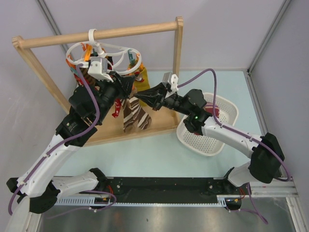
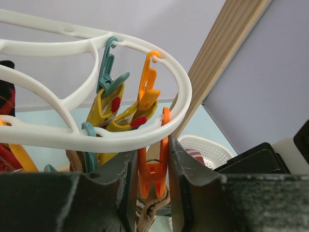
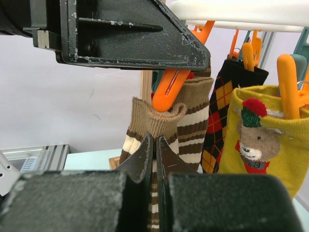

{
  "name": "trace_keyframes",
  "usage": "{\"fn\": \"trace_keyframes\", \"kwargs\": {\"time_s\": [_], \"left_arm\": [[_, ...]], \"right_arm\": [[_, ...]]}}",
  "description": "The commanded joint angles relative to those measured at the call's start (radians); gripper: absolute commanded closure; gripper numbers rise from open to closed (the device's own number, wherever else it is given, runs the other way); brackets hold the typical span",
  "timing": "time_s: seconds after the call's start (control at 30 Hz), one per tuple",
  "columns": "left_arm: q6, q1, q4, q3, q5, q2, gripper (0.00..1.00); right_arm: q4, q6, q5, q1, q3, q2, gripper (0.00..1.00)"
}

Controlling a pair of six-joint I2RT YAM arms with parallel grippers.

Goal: Clip the socks to the hanger
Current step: Clamp the sock onto the hanger.

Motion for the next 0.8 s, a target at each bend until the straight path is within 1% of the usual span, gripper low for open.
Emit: {"fn": "trace_keyframes", "kwargs": {"time_s": [0.0,0.47,0.77], "left_arm": [[-0.019,0.006,0.049,-0.002,0.019,-0.012,1.00],[-0.020,0.005,0.045,-0.004,0.025,-0.017,1.00],[-0.016,0.006,0.055,-0.016,0.026,-0.034,1.00]], "right_arm": [[0.079,-0.006,-0.005,0.007,0.063,0.017,1.00],[0.076,-0.012,0.015,0.008,0.089,0.033,1.00],[0.065,0.027,0.000,-0.015,0.092,0.037,1.00]]}}
